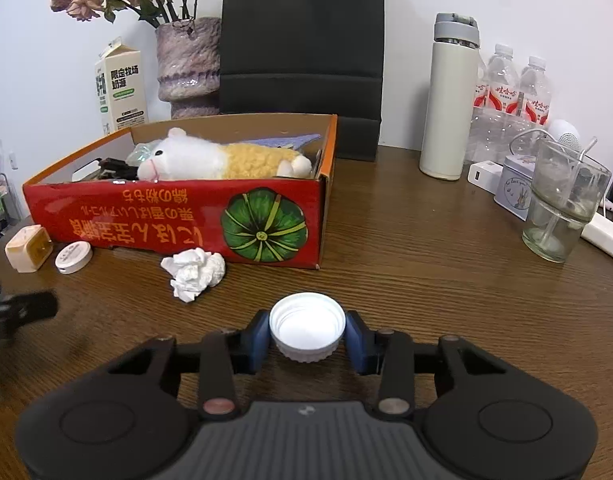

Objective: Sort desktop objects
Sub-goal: 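Grasp the white ridged bottle cap with the right tool while the left tool grasps the labelled white tin, then carry the bottle cap and tin into the cardboard box and open both tools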

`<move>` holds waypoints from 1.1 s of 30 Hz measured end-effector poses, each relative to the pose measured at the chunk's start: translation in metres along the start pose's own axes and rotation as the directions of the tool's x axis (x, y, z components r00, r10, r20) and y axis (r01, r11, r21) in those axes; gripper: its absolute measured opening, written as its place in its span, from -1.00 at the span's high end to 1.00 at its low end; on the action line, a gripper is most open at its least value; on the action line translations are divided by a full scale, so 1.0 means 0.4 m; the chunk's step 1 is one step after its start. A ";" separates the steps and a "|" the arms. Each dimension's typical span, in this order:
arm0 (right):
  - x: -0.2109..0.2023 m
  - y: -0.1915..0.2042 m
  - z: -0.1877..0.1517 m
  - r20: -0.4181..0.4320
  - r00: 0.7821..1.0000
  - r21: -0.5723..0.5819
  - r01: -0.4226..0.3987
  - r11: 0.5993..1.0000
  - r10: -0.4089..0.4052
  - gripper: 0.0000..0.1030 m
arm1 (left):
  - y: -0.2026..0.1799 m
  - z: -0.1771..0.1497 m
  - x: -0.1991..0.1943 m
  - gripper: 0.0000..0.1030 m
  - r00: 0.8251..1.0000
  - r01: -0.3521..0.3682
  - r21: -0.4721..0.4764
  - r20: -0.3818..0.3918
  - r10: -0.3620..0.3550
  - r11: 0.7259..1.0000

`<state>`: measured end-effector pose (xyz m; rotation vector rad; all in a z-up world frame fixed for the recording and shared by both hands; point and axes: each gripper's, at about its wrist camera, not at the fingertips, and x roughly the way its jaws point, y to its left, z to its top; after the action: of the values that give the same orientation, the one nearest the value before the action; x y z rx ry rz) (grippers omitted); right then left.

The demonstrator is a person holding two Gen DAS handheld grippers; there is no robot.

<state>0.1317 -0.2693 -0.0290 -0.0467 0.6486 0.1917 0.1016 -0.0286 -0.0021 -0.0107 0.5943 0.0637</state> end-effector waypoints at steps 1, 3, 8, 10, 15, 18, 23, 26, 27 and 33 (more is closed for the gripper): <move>0.000 -0.001 0.000 0.000 1.000 0.002 -0.001 1.000 0.001 0.25 | -0.003 0.010 0.013 -1.00 1.000 -0.004 0.009 0.004 0.004 1.000; 0.000 -0.001 -0.001 0.001 1.000 0.006 -0.001 1.000 0.001 0.25 | -0.012 0.037 0.055 -0.90 0.999 -0.033 0.028 -0.024 0.034 0.999; -0.005 -0.003 -0.004 0.002 1.000 0.014 -0.003 1.000 0.003 0.25 | -0.025 0.063 0.125 -0.39 0.993 -0.078 0.030 -0.085 0.080 0.997; -0.007 0.000 -0.006 0.004 1.000 0.010 -0.003 1.000 0.003 0.25 | -0.016 0.057 0.120 -0.06 0.996 -0.038 -0.009 -0.077 0.037 0.999; -0.022 0.012 -0.014 0.020 1.000 -0.012 -0.009 1.000 0.009 0.25 | -0.028 0.030 0.064 0.22 0.999 -0.053 0.007 -0.004 0.053 0.999; -0.032 0.013 -0.019 0.027 0.998 -0.003 -0.048 0.999 0.048 0.25 | -0.035 0.008 0.018 0.22 0.998 -0.049 0.005 0.032 0.049 0.999; -0.085 0.034 -0.024 0.099 0.990 -0.010 -0.097 0.995 0.097 0.25 | -0.057 -0.055 -0.114 0.21 0.990 -0.012 0.021 0.143 0.009 1.000; -0.125 0.060 -0.035 0.176 0.976 -0.014 -0.132 0.991 0.132 0.25 | -0.059 -0.067 -0.157 0.21 0.974 0.012 -0.008 0.225 -0.010 1.000; -0.134 0.071 -0.040 0.196 0.969 -0.020 -0.147 0.989 0.148 0.25 | -0.067 -0.067 -0.158 0.21 0.973 -0.020 0.003 0.228 0.019 1.000; -0.197 0.131 -0.055 0.327 0.936 -0.133 -0.090 0.987 0.130 0.25 | -0.061 -0.057 -0.155 0.21 0.973 -0.061 -0.017 0.221 0.063 0.998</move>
<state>0.0470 -0.2328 0.0021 -0.0881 0.2992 0.3380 0.0390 -0.0572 0.0134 0.0046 0.3713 0.1269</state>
